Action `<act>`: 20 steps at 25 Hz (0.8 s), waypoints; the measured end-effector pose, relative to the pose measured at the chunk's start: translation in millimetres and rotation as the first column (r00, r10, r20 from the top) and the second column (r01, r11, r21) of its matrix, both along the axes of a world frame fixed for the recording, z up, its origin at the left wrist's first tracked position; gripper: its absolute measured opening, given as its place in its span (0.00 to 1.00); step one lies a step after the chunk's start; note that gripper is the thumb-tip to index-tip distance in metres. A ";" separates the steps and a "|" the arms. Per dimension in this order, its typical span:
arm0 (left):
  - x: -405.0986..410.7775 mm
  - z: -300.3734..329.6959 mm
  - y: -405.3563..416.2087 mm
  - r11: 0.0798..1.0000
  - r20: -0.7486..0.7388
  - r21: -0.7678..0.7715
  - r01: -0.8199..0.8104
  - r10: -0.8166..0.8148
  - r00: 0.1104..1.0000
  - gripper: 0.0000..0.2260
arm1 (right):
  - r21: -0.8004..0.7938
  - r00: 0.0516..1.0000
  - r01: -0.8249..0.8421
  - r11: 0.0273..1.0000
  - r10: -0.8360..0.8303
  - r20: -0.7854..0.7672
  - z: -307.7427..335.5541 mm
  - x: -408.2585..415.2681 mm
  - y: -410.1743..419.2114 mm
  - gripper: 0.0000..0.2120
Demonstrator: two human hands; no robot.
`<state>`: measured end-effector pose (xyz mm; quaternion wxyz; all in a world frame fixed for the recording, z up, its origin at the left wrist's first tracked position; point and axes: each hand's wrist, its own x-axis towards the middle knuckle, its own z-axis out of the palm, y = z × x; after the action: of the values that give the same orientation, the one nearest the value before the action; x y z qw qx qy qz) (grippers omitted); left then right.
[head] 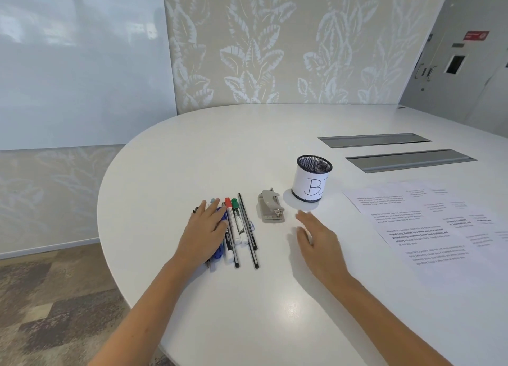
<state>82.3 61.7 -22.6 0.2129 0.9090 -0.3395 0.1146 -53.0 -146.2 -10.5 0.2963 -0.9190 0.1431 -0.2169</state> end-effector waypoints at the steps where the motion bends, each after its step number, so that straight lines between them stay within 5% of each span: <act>1: 0.7 0.6 1.8 0.999 0.037 0.047 0.010 -0.012 0.999 0.19 | -0.122 0.989 0.026 0.992 -0.043 -0.139 -4.7 -12.1 -5.9 0.22; 4: 2.1 1.9 8.4 0.959 0.183 0.260 0.111 -0.161 0.970 0.14 | -0.343 0.914 -0.013 0.939 -0.128 -0.386 -16.1 -43.4 -4.0 0.45; 7: 4.7 2.0 11.6 0.908 0.308 0.417 -0.037 -0.103 0.946 0.05 | -0.336 0.889 -0.073 0.939 -0.091 -0.448 -16.1 -49.6 7.3 0.61; 10: 7.5 -0.3 13.1 0.862 0.315 0.495 0.106 -0.292 0.903 0.11 | -0.317 0.890 -0.185 0.930 0.021 -0.456 -13.4 -35.1 22.0 0.60; 15: 10.7 -1.4 14.1 0.893 0.217 0.434 0.115 -0.228 0.949 0.13 | -0.313 0.869 -0.349 0.883 0.180 -0.461 -6.7 -0.6 50.7 0.51; 20: 12.1 -10.4 8.6 0.977 0.089 0.129 0.170 -0.182 0.979 0.12 | -0.297 0.876 -0.354 0.887 0.202 -0.439 -6.3 21.3 63.8 0.49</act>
<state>94.4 70.3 -33.0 0.1494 0.8796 -0.4354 0.1198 -31.7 -82.4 -16.8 0.1120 -0.9935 0.0207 -0.0039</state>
